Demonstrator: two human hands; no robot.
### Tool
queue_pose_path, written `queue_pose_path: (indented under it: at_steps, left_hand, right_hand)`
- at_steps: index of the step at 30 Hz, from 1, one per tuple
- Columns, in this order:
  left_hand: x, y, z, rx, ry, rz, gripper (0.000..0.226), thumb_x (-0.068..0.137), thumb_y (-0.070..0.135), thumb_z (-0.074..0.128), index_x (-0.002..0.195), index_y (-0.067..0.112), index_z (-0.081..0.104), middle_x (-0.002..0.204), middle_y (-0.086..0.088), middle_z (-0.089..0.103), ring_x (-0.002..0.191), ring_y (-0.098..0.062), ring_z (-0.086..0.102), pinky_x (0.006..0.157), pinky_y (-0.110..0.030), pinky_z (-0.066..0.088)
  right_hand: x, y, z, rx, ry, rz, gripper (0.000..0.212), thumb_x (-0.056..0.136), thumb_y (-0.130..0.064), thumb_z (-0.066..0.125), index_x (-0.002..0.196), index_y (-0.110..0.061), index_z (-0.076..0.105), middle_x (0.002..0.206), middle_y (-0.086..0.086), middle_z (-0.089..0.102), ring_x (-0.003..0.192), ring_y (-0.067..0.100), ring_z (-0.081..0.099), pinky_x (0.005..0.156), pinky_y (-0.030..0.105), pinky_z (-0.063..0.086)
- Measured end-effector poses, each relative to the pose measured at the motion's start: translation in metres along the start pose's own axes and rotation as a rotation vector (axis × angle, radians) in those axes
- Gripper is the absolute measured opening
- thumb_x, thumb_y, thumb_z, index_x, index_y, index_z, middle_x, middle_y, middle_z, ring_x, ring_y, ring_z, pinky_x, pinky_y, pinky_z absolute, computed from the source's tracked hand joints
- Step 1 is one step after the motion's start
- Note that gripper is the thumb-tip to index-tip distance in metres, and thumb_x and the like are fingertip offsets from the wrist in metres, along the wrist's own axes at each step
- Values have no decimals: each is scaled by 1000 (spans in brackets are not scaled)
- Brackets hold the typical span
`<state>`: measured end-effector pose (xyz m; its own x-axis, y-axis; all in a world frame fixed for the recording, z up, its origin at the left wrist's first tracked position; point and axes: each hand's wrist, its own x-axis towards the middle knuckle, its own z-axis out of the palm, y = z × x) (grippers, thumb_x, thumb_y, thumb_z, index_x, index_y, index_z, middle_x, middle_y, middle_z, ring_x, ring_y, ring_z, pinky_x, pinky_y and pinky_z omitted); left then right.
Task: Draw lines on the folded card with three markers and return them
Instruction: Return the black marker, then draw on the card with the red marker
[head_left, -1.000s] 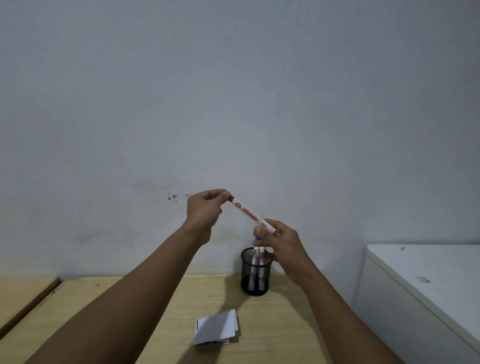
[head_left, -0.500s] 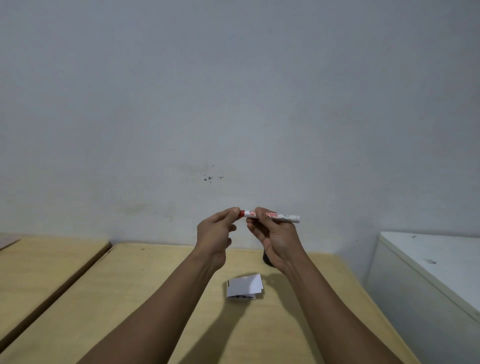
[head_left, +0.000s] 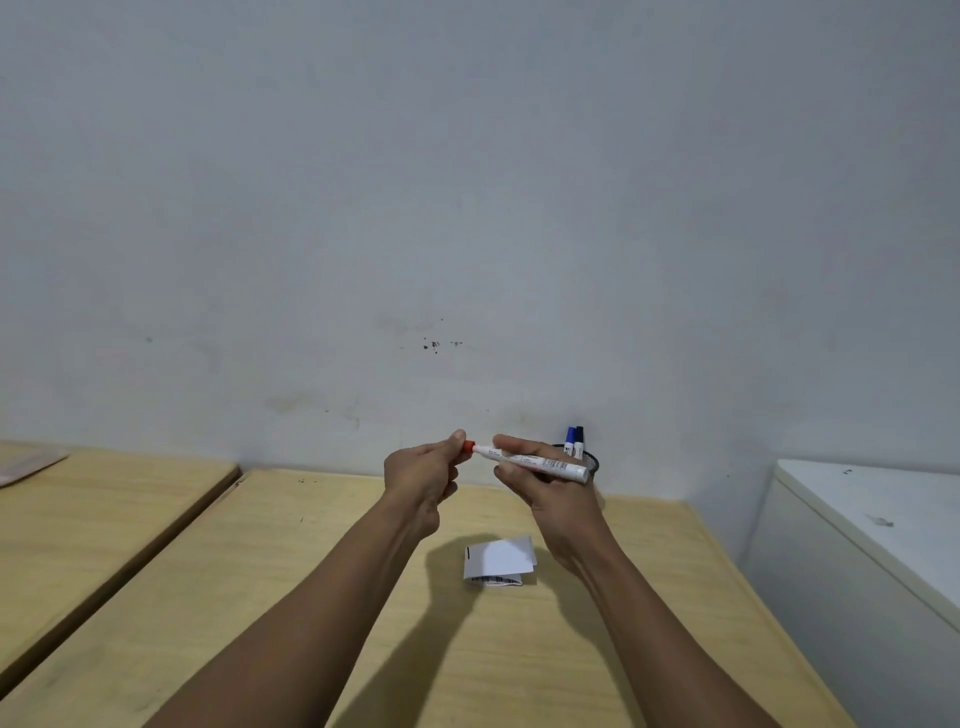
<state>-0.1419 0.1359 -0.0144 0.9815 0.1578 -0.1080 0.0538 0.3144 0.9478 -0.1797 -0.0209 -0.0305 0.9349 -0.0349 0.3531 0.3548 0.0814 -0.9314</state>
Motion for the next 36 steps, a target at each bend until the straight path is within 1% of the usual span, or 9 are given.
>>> queue_pose_path:
  at_steps: [5,7,9,13,20,25,29,32,36]
  left_hand:
    - [23,-34,-32,542,18,359,10,83,31,75,75,25,77,72,15,75,80,-6,67,78,-36,48]
    - [30,-54,-44,867,53,418,9,83,40,73,79,32,75,71,23,70,76,9,57,81,-36,34]
    - [37,-70,-53,1013,57,438,8,84,40,72,90,34,73,75,23,66,80,7,56,80,-35,22]
    - [41,-92,-58,1100,46,449,25,85,38,71,109,35,67,82,20,68,102,-12,58,79,-31,17]
    - [44,-101,-59,1192,38,374,42,83,38,67,124,33,59,108,13,73,117,-11,53,85,-35,18]
    - [17,-107,-59,1287,146,657,30,79,52,66,102,36,56,110,15,58,108,-13,46,90,-37,20]
    - [-8,-113,-53,1490,-80,740,30,85,55,49,104,39,65,115,22,61,118,-12,41,98,-46,22]
    - [-7,-117,-57,1566,-207,741,31,90,49,44,108,41,67,124,21,64,126,-16,41,98,-52,20]
    - [-5,-120,-61,1530,-244,695,31,91,48,45,109,41,68,122,22,66,122,-16,48,94,-52,24]
  right_hand:
    - [-3,24,-11,127,76,71,16,87,-5,75,102,-6,78,103,13,79,104,28,73,93,37,59]
    - [-5,35,-16,121,117,90,18,83,-3,78,101,-1,76,101,21,77,100,31,74,91,39,60]
    - [-7,45,-21,69,114,98,20,81,-1,80,101,-2,76,100,24,76,97,31,73,92,44,60]
    - [-7,59,-27,62,117,115,21,81,-1,80,101,0,74,95,21,77,90,31,74,88,41,61]
    - [-2,71,-29,76,119,146,17,84,-3,78,97,5,70,82,14,75,78,25,72,77,32,60]
    - [11,76,-18,-120,82,140,17,92,-19,72,90,-2,67,71,10,71,64,23,68,62,35,59]
    - [28,95,0,-175,22,221,12,97,-22,64,91,-12,68,71,9,69,63,24,64,58,39,53]
    - [32,113,4,-182,-1,311,19,96,-21,65,97,-3,72,70,10,66,60,20,59,51,31,48]
    - [27,127,-1,-421,-33,285,17,93,-21,67,84,-8,73,59,1,66,51,13,57,51,28,48]
